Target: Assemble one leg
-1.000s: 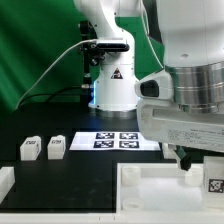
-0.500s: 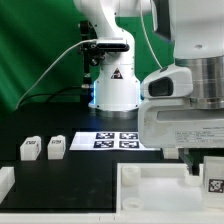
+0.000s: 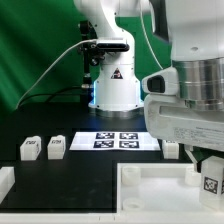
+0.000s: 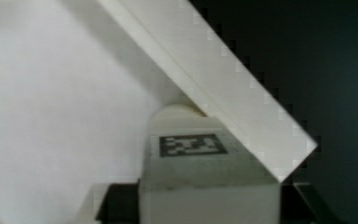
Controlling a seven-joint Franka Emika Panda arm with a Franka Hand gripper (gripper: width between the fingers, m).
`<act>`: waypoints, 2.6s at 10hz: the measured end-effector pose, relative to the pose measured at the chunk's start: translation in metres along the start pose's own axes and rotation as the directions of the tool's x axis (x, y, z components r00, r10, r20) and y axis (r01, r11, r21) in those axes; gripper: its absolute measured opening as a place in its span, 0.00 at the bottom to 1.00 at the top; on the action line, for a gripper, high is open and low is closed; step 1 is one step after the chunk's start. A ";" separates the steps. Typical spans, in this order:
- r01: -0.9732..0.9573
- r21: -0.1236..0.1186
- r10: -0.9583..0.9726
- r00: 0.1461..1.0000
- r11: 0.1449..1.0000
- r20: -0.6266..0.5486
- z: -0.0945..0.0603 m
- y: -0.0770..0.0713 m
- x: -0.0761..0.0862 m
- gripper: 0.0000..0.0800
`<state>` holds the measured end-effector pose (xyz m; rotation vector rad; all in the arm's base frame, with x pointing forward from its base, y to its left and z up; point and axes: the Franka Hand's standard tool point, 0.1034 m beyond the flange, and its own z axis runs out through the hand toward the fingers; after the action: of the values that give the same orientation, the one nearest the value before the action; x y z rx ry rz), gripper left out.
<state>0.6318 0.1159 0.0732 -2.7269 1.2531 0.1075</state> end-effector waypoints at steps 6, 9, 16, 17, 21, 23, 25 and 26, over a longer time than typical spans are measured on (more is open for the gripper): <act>-0.668 0.110 0.659 0.744 0.736 0.111 0.003 0.002 -0.003 0.37; -0.579 0.102 0.570 0.815 0.809 0.100 0.005 0.002 -0.008 0.74; 0.380 -0.033 -0.381 0.924 0.924 -0.028 -0.001 -0.009 -0.015 0.81; 0.523 -0.051 -0.524 0.851 0.851 -0.033 -0.001 -0.010 -0.012 0.81; 0.670 -0.051 -0.672 0.740 0.740 -0.034 0.002 -0.007 -0.004 0.80; 0.561 -0.046 -0.563 0.826 0.826 -0.038 0.002 -0.006 -0.004 0.38; 0.349 -0.034 -0.351 0.935 0.936 -0.049 0.003 -0.005 -0.002 0.38; 0.219 -0.018 -0.220 0.974 0.976 -0.053 0.003 -0.004 -0.001 0.38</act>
Offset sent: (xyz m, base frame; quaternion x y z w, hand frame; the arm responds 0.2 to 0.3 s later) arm -0.0043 -0.0006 -0.0107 0.0973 -0.0137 0.3432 0.9341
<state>0.6344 0.1199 0.0705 -2.8744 0.9566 0.0161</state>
